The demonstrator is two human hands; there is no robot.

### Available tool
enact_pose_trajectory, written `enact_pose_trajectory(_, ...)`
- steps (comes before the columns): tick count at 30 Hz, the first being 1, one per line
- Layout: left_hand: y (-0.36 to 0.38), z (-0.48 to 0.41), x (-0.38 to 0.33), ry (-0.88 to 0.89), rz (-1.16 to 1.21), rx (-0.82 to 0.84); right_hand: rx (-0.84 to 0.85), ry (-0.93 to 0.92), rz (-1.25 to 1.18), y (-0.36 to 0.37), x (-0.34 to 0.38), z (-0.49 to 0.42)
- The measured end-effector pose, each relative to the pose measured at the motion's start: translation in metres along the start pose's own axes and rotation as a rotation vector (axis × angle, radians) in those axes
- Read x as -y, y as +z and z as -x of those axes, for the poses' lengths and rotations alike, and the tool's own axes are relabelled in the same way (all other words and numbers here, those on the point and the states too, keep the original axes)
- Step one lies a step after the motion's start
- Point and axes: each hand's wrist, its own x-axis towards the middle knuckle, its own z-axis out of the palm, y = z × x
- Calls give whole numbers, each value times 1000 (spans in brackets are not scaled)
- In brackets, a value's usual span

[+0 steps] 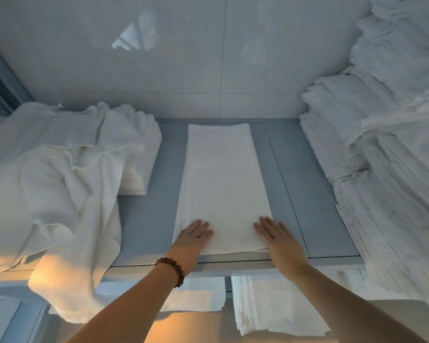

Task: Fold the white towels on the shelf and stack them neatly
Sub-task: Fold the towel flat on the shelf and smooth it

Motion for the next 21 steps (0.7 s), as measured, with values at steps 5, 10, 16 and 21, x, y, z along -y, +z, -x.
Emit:
enact_pose_trajectory(5, -7, -5, 7, -36, 89, 17, 175, 2, 103, 0, 6, -13)
enact_pose_trajectory(10, -20, -2, 13, -41, 94, -24, 171, -65, 147, -6, 2, -10)
enact_pose_trajectory(16, -3, 24, 1, -29, 117, -19, 181, -135, 128, 7, 0, 15)
enact_pose_trajectory(21, -2, 37, 3, 17, 116, -26, 256, -124, 50, 2, -2, 20)
